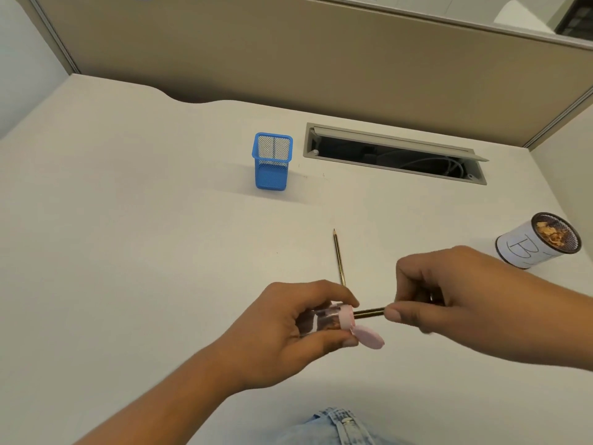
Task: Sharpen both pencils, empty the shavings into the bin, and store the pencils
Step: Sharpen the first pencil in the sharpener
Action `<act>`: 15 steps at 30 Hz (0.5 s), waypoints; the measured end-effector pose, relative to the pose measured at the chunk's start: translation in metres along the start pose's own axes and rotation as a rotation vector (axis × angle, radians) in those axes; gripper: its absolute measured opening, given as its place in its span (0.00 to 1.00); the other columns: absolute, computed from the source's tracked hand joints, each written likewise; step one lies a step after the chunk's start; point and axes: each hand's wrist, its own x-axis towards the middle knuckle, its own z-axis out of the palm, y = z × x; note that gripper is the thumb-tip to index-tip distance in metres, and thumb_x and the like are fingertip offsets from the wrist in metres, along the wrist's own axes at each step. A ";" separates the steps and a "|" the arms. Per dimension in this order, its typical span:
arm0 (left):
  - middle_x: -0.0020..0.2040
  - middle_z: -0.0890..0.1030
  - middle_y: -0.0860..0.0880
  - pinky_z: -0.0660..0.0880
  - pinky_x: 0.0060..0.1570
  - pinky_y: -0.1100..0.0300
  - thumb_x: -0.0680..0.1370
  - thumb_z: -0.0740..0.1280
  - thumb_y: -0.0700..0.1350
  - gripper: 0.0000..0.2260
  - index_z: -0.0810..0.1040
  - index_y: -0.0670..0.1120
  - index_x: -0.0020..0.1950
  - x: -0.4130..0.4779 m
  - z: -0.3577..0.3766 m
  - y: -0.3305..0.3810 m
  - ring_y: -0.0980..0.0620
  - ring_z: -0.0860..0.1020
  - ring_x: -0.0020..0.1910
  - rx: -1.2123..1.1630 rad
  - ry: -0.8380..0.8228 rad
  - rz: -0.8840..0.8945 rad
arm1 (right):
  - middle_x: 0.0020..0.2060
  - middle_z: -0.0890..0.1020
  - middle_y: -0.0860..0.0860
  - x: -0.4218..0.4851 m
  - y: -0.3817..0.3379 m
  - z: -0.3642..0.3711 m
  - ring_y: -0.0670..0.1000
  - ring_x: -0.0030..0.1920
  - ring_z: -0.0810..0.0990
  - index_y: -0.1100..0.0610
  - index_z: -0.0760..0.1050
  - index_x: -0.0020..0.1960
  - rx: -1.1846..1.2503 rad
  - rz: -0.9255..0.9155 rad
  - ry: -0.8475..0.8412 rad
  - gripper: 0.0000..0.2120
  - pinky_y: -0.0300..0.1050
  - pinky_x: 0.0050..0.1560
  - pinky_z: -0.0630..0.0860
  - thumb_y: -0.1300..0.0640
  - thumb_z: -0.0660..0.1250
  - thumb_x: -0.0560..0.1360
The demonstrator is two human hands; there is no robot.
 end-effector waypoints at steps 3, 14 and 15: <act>0.36 0.79 0.53 0.73 0.36 0.69 0.72 0.75 0.45 0.09 0.81 0.54 0.50 -0.004 -0.002 0.003 0.58 0.74 0.33 -0.235 0.028 -0.116 | 0.35 0.80 0.39 -0.004 0.002 -0.004 0.45 0.34 0.78 0.42 0.74 0.48 -0.478 -0.374 0.286 0.10 0.39 0.30 0.72 0.37 0.65 0.75; 0.30 0.74 0.55 0.64 0.26 0.68 0.74 0.74 0.49 0.05 0.82 0.51 0.48 -0.017 -0.021 0.008 0.53 0.66 0.29 -0.497 -0.140 -0.171 | 0.26 0.75 0.48 -0.017 -0.009 0.020 0.56 0.23 0.71 0.53 0.72 0.40 -0.679 -0.588 0.528 0.11 0.46 0.20 0.65 0.49 0.63 0.79; 0.32 0.75 0.56 0.66 0.30 0.69 0.74 0.74 0.47 0.04 0.82 0.50 0.48 -0.019 -0.022 0.006 0.56 0.68 0.30 -0.408 -0.135 -0.138 | 0.25 0.74 0.47 -0.019 -0.013 0.025 0.54 0.23 0.71 0.49 0.70 0.38 -0.600 -0.475 0.462 0.13 0.46 0.20 0.64 0.45 0.59 0.79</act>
